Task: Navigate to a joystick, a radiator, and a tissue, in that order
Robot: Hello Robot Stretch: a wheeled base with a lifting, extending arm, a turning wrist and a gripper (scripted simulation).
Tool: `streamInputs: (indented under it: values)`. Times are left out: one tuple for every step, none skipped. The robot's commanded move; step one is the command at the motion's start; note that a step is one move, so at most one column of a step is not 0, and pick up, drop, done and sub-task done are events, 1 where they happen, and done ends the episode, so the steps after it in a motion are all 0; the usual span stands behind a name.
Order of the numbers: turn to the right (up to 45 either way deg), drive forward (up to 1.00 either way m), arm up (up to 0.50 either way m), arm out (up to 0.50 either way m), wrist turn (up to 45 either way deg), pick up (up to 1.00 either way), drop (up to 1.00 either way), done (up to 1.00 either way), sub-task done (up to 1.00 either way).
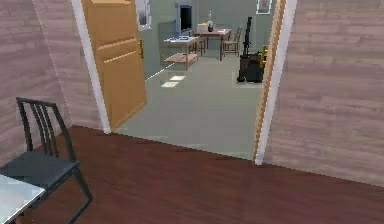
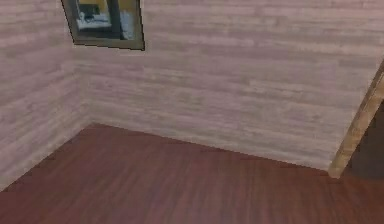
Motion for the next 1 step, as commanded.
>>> streamInputs:
  values:
    - [0.0, 1.00, 0.00, 0.00, 0.0, 0.00, 0.00, 0.00, 0.00]
